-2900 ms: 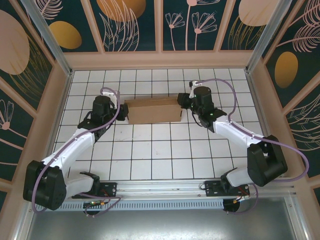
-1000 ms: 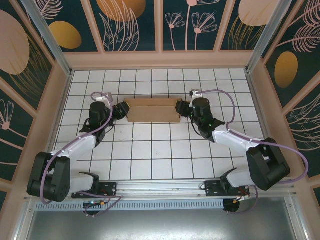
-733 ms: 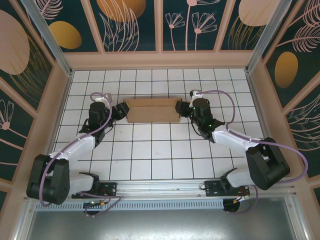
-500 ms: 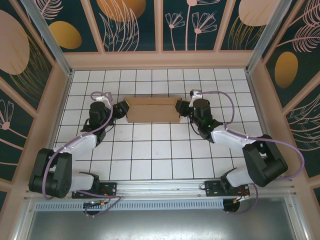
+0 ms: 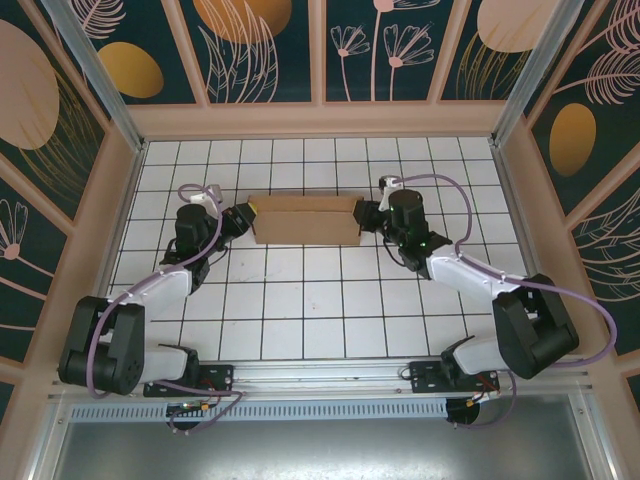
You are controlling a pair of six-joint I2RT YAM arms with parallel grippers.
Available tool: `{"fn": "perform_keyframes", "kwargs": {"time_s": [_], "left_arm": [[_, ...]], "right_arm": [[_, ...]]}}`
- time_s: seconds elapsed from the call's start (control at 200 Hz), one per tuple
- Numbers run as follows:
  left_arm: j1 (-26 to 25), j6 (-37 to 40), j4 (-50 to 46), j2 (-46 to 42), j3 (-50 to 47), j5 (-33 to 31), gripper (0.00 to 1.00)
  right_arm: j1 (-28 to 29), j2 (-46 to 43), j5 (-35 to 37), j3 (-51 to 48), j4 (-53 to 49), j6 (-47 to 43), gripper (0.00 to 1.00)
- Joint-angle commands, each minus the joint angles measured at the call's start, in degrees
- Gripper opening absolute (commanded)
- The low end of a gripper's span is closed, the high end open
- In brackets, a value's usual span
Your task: Fold the paper box
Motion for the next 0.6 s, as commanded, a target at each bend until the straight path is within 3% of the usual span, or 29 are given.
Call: {"fn": "perform_keyframes", "kwargs": {"time_s": [0.0,0.34,0.495,0.596], "left_arm": [[-1.6,-2.1,3.8,0.9,3.1,9.3,0.20],[-1.7,1.3,7.9,4.9,8.6,5.5,0.15],[-2.3,2.9,17.5,7.0,4.2,3.7,0.16],[-5.0,9.4,13.3,7.9,3.6,1.4,0.19]], "right_arm": [[1.9,2.2,-11.1,4.6,-5.3,-2.1,0.20],[-2.3,7.3,-13.6,11.0,-0.6,-4.9,0.19],[-2.8,8.0,-12.0,5.7,8.2,-6.9,0.19],[-2.7,8.6,-10.1,0.4,15.0,-7.0,0.19]]}}
